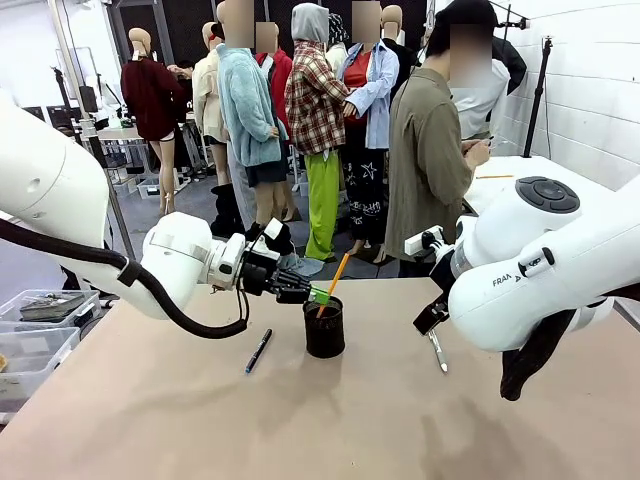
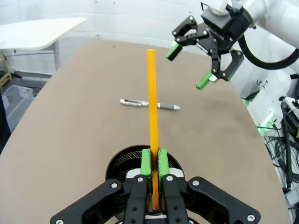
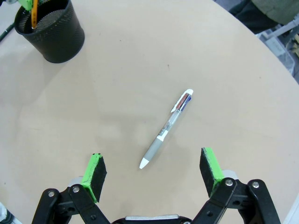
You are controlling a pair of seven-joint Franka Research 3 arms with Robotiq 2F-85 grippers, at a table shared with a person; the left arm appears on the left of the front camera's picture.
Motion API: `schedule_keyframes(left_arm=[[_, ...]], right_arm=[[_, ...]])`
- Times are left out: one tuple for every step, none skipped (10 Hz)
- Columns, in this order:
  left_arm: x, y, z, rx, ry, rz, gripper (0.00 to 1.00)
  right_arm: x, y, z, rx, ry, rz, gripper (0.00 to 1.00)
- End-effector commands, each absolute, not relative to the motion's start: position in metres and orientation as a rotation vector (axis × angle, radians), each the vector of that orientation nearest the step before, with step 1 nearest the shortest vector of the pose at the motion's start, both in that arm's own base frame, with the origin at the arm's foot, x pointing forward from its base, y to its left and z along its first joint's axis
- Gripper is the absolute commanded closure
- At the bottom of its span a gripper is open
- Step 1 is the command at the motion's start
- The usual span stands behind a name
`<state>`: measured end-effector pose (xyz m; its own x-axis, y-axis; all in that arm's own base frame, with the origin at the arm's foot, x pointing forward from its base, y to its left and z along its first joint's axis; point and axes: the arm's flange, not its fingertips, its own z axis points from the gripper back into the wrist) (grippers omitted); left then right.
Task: Place the pens into the pen holder.
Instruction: Pick up a writing instrument from the table and place it into the Pen holder.
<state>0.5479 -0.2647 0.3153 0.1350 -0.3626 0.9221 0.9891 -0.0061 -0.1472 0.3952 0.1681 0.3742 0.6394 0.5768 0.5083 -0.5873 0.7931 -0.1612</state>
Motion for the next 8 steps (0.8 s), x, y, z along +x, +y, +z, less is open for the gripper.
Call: schedule_keyframes(left_arm=[[0.544, -0.261, 0.316, -1.016, -0.778, -1.306, 1.00], [0.543, -0.260, 0.317, -1.020, -0.791, -1.319, 0.93], [0.541, -0.260, 0.319, -1.014, -0.798, -1.334, 0.73], [0.542, -0.260, 0.319, -1.019, -0.807, -1.338, 0.53], [0.542, -0.261, 0.321, -1.032, -0.823, -1.334, 0.44], [0.541, -0.260, 0.322, -1.029, -0.818, -1.321, 0.44], [0.540, -0.257, 0.328, -1.021, -0.825, -1.295, 0.44], [0.535, -0.251, 0.340, -0.990, -0.826, -1.272, 0.44]], right_arm=[[0.395, 0.168, 0.374, 0.020, -0.572, 0.664, 0.00], [0.395, 0.168, 0.374, 0.020, -0.572, 0.664, 0.00], [0.395, 0.168, 0.374, 0.020, -0.572, 0.664, 0.00], [0.395, 0.168, 0.374, 0.020, -0.572, 0.664, 0.00], [0.395, 0.168, 0.374, 0.020, -0.572, 0.664, 0.00], [0.395, 0.168, 0.374, 0.020, -0.572, 0.664, 0.00], [0.395, 0.168, 0.374, 0.020, -0.572, 0.664, 0.00], [0.395, 0.168, 0.374, 0.020, -0.572, 0.664, 0.00]])
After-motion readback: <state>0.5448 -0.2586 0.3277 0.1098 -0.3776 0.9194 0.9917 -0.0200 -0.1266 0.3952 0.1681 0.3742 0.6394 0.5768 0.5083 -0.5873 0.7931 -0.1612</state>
